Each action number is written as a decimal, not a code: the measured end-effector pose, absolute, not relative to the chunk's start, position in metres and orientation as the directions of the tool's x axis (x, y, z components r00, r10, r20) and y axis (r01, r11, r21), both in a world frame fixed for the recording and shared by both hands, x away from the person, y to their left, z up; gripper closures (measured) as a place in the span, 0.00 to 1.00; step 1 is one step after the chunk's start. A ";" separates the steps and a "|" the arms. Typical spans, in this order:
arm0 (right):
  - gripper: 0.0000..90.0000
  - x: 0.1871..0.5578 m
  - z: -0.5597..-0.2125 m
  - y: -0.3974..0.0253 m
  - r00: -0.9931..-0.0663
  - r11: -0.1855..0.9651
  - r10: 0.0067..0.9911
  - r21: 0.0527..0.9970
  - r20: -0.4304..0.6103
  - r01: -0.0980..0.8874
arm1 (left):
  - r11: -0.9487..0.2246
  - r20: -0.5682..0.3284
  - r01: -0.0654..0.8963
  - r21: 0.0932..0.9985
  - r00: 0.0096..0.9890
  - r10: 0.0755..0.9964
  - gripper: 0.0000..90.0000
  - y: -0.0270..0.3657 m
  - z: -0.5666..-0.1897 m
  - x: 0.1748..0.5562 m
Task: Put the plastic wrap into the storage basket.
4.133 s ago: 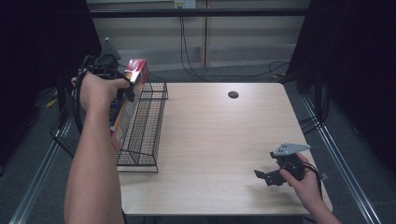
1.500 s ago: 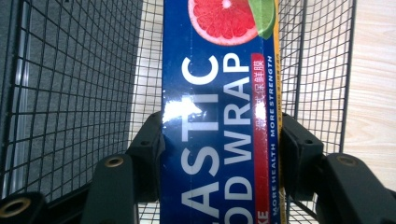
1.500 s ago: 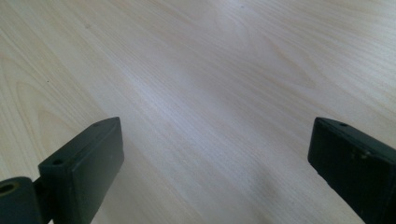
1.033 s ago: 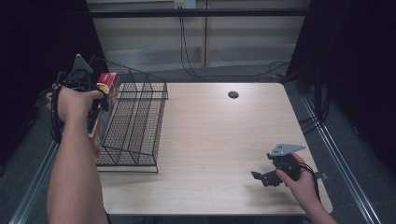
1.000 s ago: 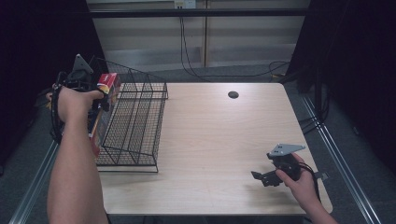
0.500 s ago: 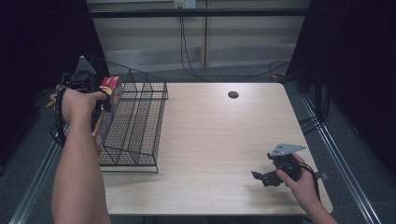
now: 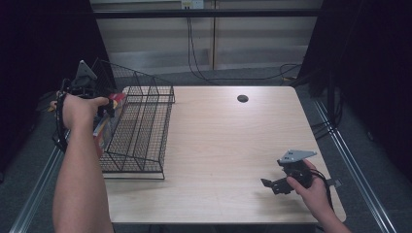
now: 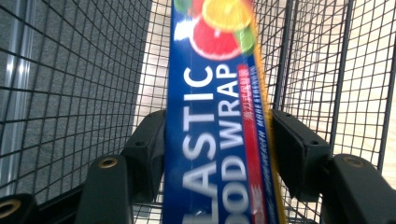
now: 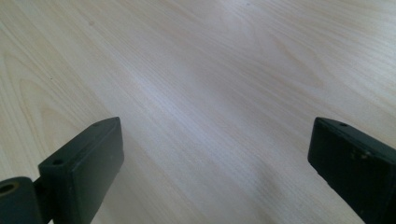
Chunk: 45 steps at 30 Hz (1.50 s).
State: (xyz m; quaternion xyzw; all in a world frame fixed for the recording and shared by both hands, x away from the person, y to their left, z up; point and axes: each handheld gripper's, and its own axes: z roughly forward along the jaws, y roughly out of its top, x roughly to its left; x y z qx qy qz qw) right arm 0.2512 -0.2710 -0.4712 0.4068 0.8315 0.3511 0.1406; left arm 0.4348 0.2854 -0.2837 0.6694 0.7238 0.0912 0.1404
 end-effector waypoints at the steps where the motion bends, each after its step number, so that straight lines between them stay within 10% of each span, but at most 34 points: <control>1: 0.04 0.251 -0.471 -0.271 -0.631 0.423 0.774 0.700 0.051 0.576 | 0.087 -0.081 0.943 0.320 -0.064 0.995 0.46 0.285 -0.284 0.435; 45: 0.04 0.248 -0.468 -0.277 -0.619 0.408 0.783 0.709 0.052 0.576 | 0.008 -0.288 0.907 0.422 0.126 0.949 0.31 0.209 -0.265 0.421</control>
